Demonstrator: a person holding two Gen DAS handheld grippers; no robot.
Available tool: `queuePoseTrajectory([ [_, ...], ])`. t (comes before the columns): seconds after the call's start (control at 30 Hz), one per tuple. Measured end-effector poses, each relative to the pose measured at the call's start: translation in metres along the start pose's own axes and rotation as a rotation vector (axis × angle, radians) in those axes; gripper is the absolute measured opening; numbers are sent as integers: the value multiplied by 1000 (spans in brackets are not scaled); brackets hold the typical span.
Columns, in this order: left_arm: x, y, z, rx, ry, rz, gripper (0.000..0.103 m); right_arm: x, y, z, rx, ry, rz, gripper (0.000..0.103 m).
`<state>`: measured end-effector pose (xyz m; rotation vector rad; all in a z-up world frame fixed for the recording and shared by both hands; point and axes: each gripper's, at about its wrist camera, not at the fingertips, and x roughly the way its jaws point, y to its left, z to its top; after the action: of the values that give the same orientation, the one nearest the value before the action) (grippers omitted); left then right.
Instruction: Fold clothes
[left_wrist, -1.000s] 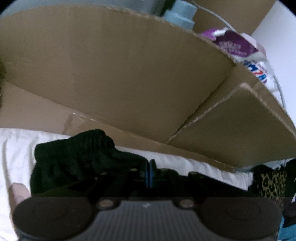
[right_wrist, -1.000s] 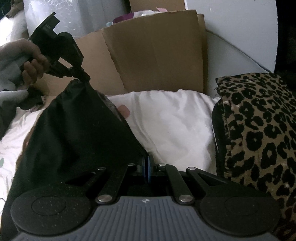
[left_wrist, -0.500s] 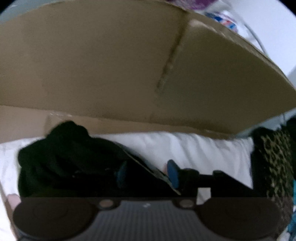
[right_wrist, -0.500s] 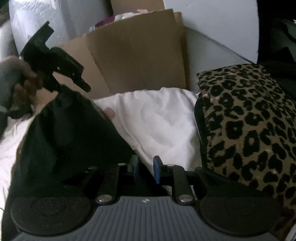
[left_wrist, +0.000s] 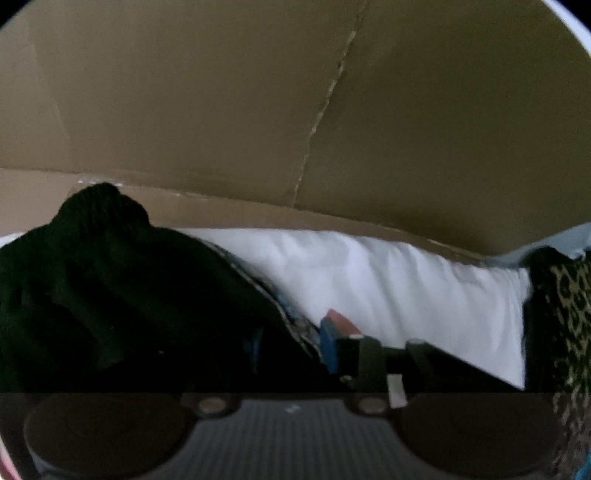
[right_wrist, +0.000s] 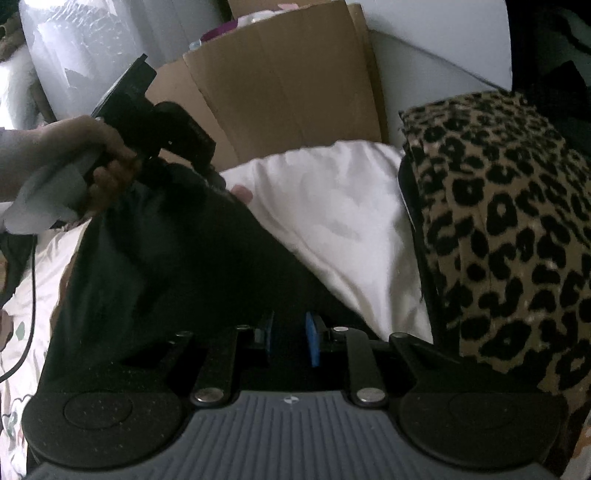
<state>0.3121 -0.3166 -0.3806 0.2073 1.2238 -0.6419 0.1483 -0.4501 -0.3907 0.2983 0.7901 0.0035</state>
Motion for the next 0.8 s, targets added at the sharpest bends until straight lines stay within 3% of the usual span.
queuePoseTrajectory([
  [0.17,1,-5,-2,22,-26,12,33,7,-12,-6,14,35,-32,20],
  [0.33,2,-9,3,59,-60,8,33,10,-22,-8,58,37,-71,8],
  [0.47,-1,-9,11,42,-60,-10,33,11,-24,-10,73,41,-79,8],
  [0.6,-25,-4,18,78,-76,-39,32,5,-25,-9,92,45,-82,8],
  [0.8,-67,18,24,148,-96,-3,32,-9,-16,-7,71,28,-82,12],
])
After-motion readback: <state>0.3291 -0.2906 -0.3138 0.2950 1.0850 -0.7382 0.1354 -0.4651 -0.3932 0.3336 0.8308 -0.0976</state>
